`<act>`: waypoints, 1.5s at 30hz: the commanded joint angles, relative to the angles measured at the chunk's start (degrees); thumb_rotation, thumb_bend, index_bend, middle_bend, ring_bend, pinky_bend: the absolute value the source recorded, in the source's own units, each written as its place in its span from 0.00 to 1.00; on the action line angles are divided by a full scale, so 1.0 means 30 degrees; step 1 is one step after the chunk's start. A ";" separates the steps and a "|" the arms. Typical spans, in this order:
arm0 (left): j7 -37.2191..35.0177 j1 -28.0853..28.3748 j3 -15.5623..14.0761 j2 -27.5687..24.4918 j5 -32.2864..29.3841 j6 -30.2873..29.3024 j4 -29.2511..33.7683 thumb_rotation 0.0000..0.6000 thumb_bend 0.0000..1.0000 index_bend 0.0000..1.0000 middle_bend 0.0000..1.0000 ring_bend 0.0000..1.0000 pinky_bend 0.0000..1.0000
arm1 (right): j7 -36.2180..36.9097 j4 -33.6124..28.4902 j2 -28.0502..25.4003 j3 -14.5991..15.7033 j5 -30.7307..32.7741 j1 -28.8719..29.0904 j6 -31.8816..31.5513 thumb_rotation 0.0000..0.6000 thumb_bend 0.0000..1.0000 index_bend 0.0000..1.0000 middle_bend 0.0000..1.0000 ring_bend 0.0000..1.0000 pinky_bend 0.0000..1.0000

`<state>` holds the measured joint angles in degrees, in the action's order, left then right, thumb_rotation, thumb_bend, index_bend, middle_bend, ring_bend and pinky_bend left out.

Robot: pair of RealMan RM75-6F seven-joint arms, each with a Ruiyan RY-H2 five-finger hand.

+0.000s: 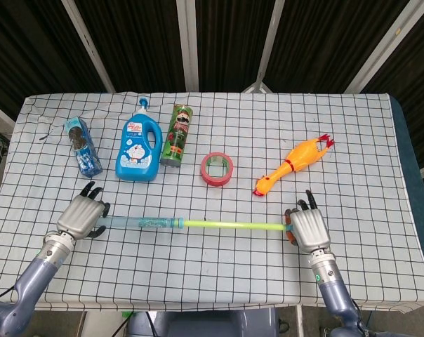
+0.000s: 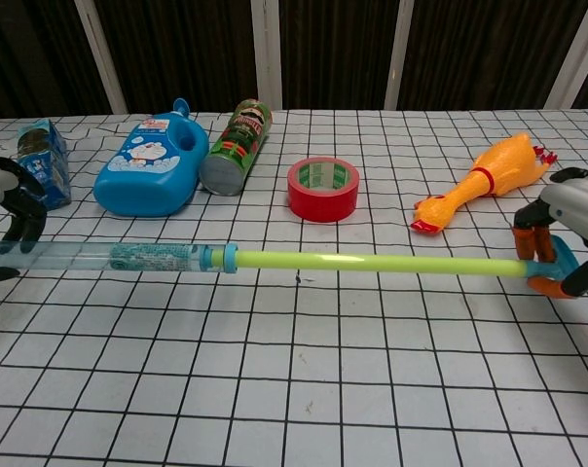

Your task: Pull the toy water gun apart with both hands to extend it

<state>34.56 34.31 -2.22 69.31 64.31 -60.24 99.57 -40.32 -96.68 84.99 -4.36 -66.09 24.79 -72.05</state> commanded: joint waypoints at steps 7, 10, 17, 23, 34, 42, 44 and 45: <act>-0.0341 -0.0031 -0.0015 -0.0253 -0.0163 0.0389 0.0161 1.00 0.13 0.29 0.27 0.09 0.00 | 0.0052 -0.0023 -0.0329 0.0178 -0.0090 0.0061 0.0348 1.00 0.50 0.17 0.32 0.12 0.00; -0.0442 0.0028 0.0049 -0.0373 -0.0257 0.0559 0.0310 1.00 0.10 0.25 0.23 0.07 0.00 | -0.0039 -0.0102 -0.0533 0.0209 -0.0008 0.0107 0.0503 1.00 0.50 0.01 0.21 0.03 0.00; -0.0568 0.0064 0.0113 -0.0533 -0.0202 0.0664 0.0689 1.00 0.10 0.23 0.21 0.07 0.00 | -0.0933 -0.0584 -0.0918 0.0242 0.0380 0.0208 0.0536 1.00 0.51 0.00 0.07 0.00 0.00; -0.1195 -0.0393 0.0229 -0.0759 0.0252 -0.0158 0.1222 1.00 0.10 0.22 0.18 0.06 0.00 | -0.0677 -0.1229 -0.1276 0.0240 0.0253 -0.0048 0.0065 1.00 0.48 0.00 0.05 0.00 0.00; -0.4965 -0.3283 -0.0694 -0.2731 0.3349 -0.3742 0.3383 1.00 0.10 0.08 0.03 0.00 0.00 | 0.3332 -0.3091 -0.3923 0.1139 -0.1195 -0.2081 -0.1494 1.00 0.24 0.00 0.00 0.00 0.00; -0.6463 -0.5762 -0.2295 -0.3990 0.6828 -0.6767 0.3749 1.00 0.10 0.03 0.00 0.00 0.00 | 0.6168 -0.3251 -0.5959 0.2742 -0.4504 -0.3967 -0.3506 1.00 0.24 0.00 0.00 0.00 0.00; -0.6736 -0.6475 -0.2700 -0.3971 0.7665 -0.7628 0.3392 1.00 0.10 0.02 0.00 0.00 0.00 | 0.6769 -0.2935 -0.6132 0.3051 -0.5439 -0.4472 -0.4291 1.00 0.24 0.00 0.00 0.00 0.00; -0.6916 -0.6864 -0.2916 -0.3900 0.8050 -0.8061 0.3183 1.00 0.10 0.02 0.00 0.00 0.00 | 0.6995 -0.2630 -0.6194 0.3250 -0.6004 -0.4754 -0.4754 1.00 0.24 0.00 0.00 0.00 0.00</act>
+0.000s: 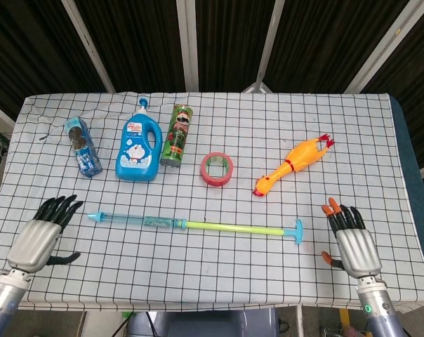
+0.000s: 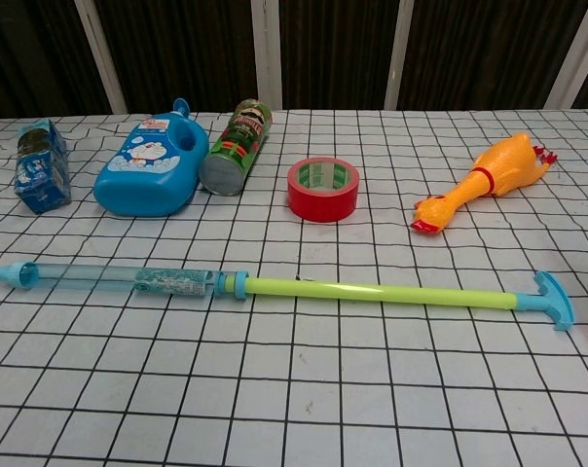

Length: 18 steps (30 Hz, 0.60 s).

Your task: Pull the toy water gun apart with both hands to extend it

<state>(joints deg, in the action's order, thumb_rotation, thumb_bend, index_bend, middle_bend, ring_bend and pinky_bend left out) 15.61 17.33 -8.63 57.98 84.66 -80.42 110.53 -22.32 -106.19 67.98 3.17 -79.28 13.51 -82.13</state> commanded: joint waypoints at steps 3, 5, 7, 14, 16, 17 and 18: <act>-0.1038 -0.2218 -0.1252 0.0125 0.2353 -0.2568 -0.1356 1.00 0.10 0.00 0.00 0.00 0.00 | 0.1737 0.1562 -0.0528 0.1215 -0.3070 -0.1784 -0.2704 1.00 0.24 0.00 0.00 0.00 0.00; -0.1226 -0.2751 -0.1371 0.0309 0.2925 -0.3320 -0.2065 1.00 0.10 0.00 0.00 0.00 0.00 | 0.2443 0.2202 -0.0484 0.1388 -0.3762 -0.2237 -0.3470 1.00 0.24 0.00 0.00 0.00 0.00; -0.1609 -0.3389 -0.1351 0.0586 0.3326 -0.4258 -0.3043 1.00 0.10 0.00 0.00 0.00 0.00 | 0.3162 0.2939 -0.0474 0.1452 -0.4214 -0.2758 -0.4305 1.00 0.24 0.00 0.00 0.00 0.00; -0.2304 -0.4254 -0.0922 0.1095 0.3601 -0.5548 -0.5059 1.00 0.10 0.00 0.00 0.00 0.00 | 0.4247 0.3533 -0.0360 0.1066 -0.3751 -0.3849 -0.5606 1.00 0.24 0.00 0.00 0.00 0.00; -0.2623 -0.4360 -0.0753 0.1149 0.3400 -0.5560 -0.5275 1.00 0.10 0.00 0.00 0.00 0.00 | 0.4500 0.3544 -0.0339 0.0893 -0.3415 -0.4000 -0.5587 1.00 0.24 0.00 0.00 0.00 0.00; -0.2765 -0.4375 -0.0621 0.1165 0.3306 -0.5574 -0.5356 1.00 0.10 0.00 0.00 0.00 0.00 | 0.4608 0.3530 -0.0354 0.0832 -0.3298 -0.4028 -0.5503 1.00 0.24 0.00 0.00 0.00 0.00; -0.2877 -0.4376 -0.0467 0.1183 0.3204 -0.5588 -0.5462 1.00 0.10 0.00 0.00 0.00 0.00 | 0.4689 0.3501 -0.0384 0.0789 -0.3185 -0.4039 -0.5373 1.00 0.24 0.00 0.00 0.00 0.00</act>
